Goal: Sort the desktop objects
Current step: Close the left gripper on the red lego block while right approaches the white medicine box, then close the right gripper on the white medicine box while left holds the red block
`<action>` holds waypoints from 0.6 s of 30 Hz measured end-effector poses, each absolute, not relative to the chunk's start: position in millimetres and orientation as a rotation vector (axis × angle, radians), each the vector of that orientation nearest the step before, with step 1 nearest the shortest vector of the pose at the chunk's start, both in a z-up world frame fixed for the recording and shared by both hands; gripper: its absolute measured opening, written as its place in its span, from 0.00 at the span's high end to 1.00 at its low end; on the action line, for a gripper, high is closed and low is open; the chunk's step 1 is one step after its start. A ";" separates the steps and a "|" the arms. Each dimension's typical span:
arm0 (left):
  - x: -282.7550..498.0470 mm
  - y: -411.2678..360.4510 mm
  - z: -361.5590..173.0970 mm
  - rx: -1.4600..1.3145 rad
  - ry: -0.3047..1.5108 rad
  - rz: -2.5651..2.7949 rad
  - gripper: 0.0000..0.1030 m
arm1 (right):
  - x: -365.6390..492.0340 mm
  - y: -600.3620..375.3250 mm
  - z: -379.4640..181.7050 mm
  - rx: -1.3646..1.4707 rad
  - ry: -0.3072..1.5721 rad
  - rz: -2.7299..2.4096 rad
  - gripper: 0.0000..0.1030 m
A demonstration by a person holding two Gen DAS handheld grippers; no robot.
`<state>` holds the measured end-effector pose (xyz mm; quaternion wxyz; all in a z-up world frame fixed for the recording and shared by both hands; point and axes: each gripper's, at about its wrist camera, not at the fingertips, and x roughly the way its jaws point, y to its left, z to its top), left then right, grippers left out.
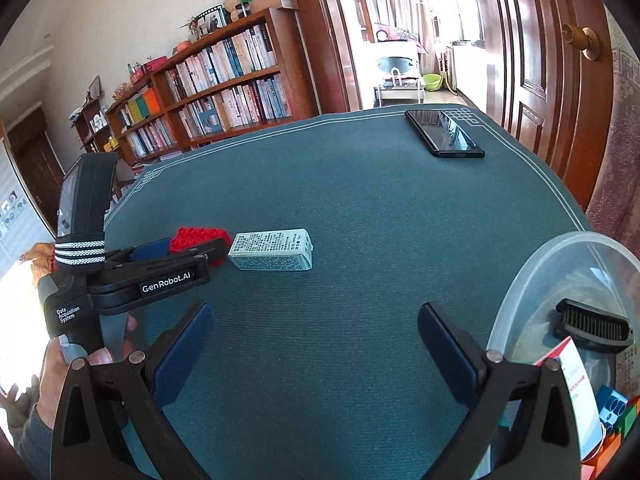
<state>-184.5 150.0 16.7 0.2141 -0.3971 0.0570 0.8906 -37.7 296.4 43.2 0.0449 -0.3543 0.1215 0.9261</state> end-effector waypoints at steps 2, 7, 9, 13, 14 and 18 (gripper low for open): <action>-182.5 148.6 17.4 -1.104 0.159 2.486 0.19 | -43.9 293.6 40.5 -1.090 0.347 2.821 0.01; -178.5 139.2 20.5 -1.091 0.142 2.511 0.34 | -59.7 293.3 30.6 -1.142 0.340 2.781 0.01; -176.7 132.4 23.2 -1.077 0.132 2.534 0.34 | -63.8 292.8 28.3 -1.157 0.347 2.774 0.01; -172.5 119.7 36.2 -1.020 0.112 2.588 0.34 | -73.5 285.0 27.0 -1.177 0.312 2.775 0.01; -170.7 116.8 40.4 -1.002 0.102 2.600 0.34 | -76.9 282.0 27.1 -1.180 0.298 2.778 0.01; -166.0 105.0 56.5 -0.933 0.065 2.658 0.34 | -89.4 269.7 28.9 -1.177 0.229 2.794 0.01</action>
